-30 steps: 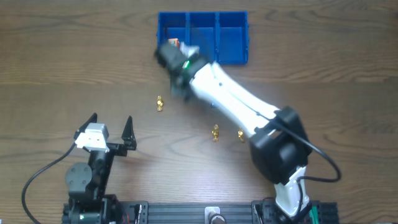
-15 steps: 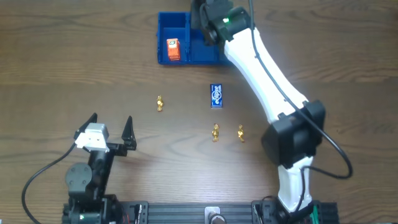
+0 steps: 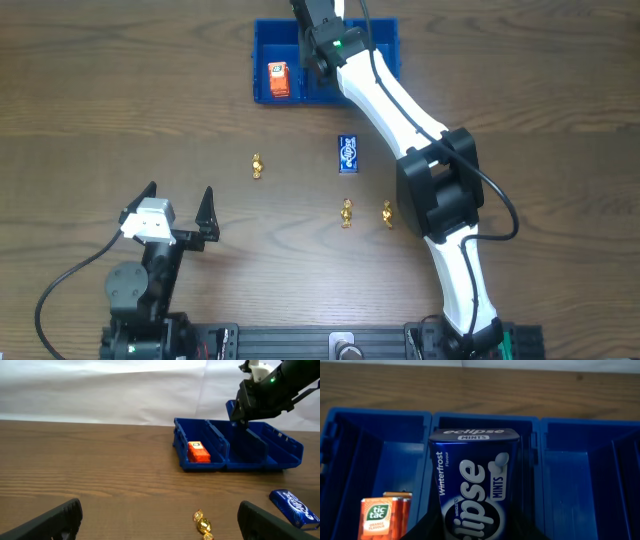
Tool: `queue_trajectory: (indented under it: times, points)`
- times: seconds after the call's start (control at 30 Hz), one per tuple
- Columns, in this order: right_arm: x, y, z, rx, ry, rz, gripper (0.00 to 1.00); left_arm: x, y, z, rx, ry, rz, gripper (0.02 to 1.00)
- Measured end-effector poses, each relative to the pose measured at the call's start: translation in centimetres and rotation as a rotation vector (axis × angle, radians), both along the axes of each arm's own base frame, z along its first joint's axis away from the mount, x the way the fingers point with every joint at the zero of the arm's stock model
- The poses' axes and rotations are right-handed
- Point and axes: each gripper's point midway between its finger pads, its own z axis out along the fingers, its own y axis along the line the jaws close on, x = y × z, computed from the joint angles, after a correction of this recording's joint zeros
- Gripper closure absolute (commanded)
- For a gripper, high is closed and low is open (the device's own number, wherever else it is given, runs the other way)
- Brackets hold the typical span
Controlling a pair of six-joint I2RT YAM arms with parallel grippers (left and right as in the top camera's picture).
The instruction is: Sort Candies Into Trays
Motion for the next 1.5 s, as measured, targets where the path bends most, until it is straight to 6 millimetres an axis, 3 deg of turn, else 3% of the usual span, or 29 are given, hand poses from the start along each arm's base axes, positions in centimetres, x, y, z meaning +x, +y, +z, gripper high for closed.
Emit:
queue_trajectory:
  times: [0.2, 0.3, 0.5, 0.7, 0.8, 0.87, 1.0, 1.1, 1.17, 1.23, 1.37, 1.43, 1.5]
  points:
    - [-0.3, -0.1, -0.2, -0.004, 0.015, 0.001, 0.717, 0.0, 0.0, 0.0, 0.0, 0.0, 0.0, 0.02]
    - [-0.4, -0.2, -0.4, -0.008, 0.021, 0.001, 0.57, 0.0, 0.0, 0.0, 0.0, 0.0, 0.0, 0.02]
    - [-0.7, -0.3, -0.6, -0.012, 0.04, 0.0, 0.382, 0.0, 0.0, 0.0, 0.0, 0.0, 0.0, 0.023]
    - [-1.6, -0.5, -1.4, -0.025, 0.086, 0.003, 0.364, 0.0, 0.0, 0.0, 0.0, 0.0, 0.0, 0.02]
    - [-3.1, -0.9, -1.6, -0.039, 0.149, 0.014, 0.354, 0.0, 0.0, 0.0, 0.0, 0.0, 0.0, 0.023]
    - [-4.2, -1.4, -0.9, -0.046, 0.175, 0.018, 0.34, 0.0, 0.0, 0.0, 0.0, 0.0, 0.0, 0.02]
    - [-7.3, -2.6, 3.4, -0.028, 0.172, 0.018, 0.314, 0.0, 0.0, 0.0, 0.0, 0.0, 0.0, 0.02]
    - [-10.3, -3.3, 4.7, -0.005, 0.18, 0.017, 0.303, 0.0, 0.0, 0.0, 0.0, 0.0, 0.0, 0.02]
    - [-12.3, -3.5, 3.8, 0.008, 0.217, 0.018, 0.303, 0.0, 0.0, 0.0, 0.0, -0.001, 0.0, 0.02]
    - [-13.7, -3.4, 1.5, 0.018, 0.265, 0.018, 0.305, 0.0, 0.0, 0.0, 0.0, 0.0, 0.0, 0.02]
    - [-16.6, -3.9, -5.9, 0.011, 0.393, 0.014, 0.31, 0.0, 0.0, 0.0, 0.0, 0.0, 0.0, 0.02]
    - [-18.2, -4.4, -8.7, 0.007, 0.452, 0.006, 0.308, 0.0, 0.0, 0.0, 0.0, 0.0, 0.0, 0.02]
    - [-19.3, -4.8, -10.0, 0.005, 0.49, -0.001, 0.308, 0.0, 0.0, 0.0, 0.0, 0.0, 0.0, 0.02]
